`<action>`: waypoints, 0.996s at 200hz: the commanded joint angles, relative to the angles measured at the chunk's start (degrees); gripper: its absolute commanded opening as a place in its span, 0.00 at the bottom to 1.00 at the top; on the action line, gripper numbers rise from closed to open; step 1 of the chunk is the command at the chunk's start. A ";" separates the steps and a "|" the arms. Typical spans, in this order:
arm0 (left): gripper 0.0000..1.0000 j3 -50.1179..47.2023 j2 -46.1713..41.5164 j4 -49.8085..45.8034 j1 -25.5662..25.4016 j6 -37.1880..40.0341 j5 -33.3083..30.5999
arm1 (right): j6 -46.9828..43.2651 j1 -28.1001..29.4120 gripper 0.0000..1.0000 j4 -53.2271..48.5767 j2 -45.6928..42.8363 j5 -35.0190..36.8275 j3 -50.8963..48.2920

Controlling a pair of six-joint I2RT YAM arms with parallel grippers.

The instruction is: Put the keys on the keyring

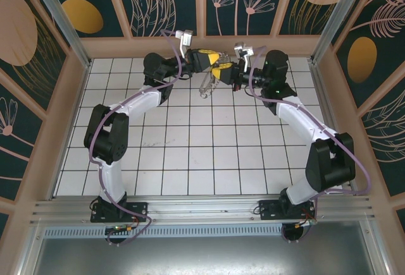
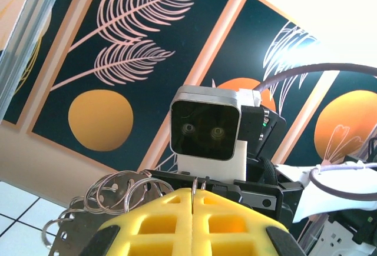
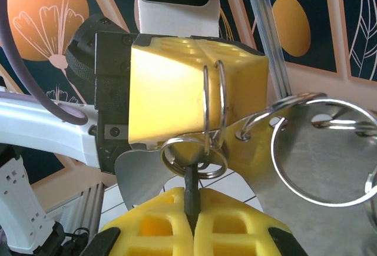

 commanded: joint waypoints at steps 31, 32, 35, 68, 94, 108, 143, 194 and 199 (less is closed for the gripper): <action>0.00 0.88 -1.72 7.76 -0.79 -3.35 -4.28 | -0.10 1.86 0.30 -0.86 -1.25 0.10 -2.10; 0.00 0.88 -1.75 7.76 -0.79 -3.36 -4.29 | -0.09 1.81 0.31 -0.86 -1.45 0.16 -2.31; 0.00 0.80 -1.75 7.75 -0.79 -3.36 -4.39 | -0.11 1.77 0.33 -0.87 -1.88 0.34 -2.70; 0.00 0.57 -1.58 7.75 -0.80 -3.60 -5.47 | 1.03 0.47 0.42 1.28 -9.40 3.14 -8.78; 0.00 0.69 -1.35 8.18 -0.76 -4.30 -6.14 | 5.54 -1.01 0.44 8.28 -15.70 6.73 -13.71; 0.00 0.49 -1.49 8.29 -0.79 -4.67 -6.89 | 8.40 -1.34 0.45 12.72 -17.86 9.95 -15.18; 0.00 -1.23 -1.78 9.32 -0.79 -6.58 -11.17 | 18.84 -1.46 0.46 24.10 -18.27 24.94 -16.89; 0.00 -3.20 -1.13 13.46 -0.88 -11.81 -16.12 | 36.93 -1.53 0.45 43.39 -6.57 26.24 -13.54; 0.00 -3.52 -1.22 13.46 -0.87 -11.81 -16.58 | 38.48 -1.58 0.45 44.86 -5.43 26.01 -13.12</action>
